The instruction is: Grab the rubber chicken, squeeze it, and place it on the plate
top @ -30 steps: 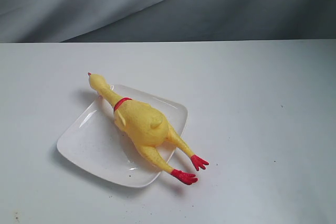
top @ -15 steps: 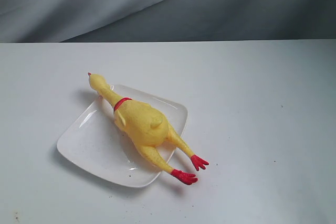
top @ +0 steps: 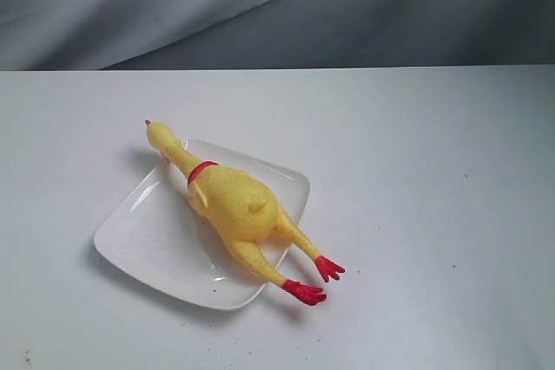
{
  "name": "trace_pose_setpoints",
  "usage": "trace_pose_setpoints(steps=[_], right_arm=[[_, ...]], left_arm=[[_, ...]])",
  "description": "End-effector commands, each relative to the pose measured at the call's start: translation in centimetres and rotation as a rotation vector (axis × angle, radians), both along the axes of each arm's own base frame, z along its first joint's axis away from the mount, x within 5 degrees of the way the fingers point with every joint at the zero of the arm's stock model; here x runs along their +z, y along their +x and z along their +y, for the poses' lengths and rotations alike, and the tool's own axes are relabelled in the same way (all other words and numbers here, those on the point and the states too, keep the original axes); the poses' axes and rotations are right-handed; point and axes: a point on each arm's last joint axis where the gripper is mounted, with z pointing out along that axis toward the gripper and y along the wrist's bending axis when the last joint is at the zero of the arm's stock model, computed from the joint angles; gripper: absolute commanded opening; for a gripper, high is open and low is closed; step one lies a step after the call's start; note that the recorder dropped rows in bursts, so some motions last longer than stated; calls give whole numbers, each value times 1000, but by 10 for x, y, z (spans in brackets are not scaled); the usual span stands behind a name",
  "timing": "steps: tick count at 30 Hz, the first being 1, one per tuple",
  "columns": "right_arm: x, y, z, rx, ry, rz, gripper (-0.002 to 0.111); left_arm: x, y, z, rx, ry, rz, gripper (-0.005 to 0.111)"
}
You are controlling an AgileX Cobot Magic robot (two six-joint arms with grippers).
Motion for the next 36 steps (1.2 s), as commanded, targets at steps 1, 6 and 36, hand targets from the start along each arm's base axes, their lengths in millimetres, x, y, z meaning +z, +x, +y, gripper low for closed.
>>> trace_pose_setpoints(steps=[1, 6, 36], right_arm=[[-1, 0, -1, -7, -9, 0, 0], [-1, 0, -1, -7, -6, 0, 0], [-1, 0, -1, -8, -4, 0, 0]], left_arm=[[-26, 16, 3, -31, -86, 80, 1], [-58, 33, 6, -55, -193, 166, 1], [-175, 61, 9, -46, -339, 613, 1]])
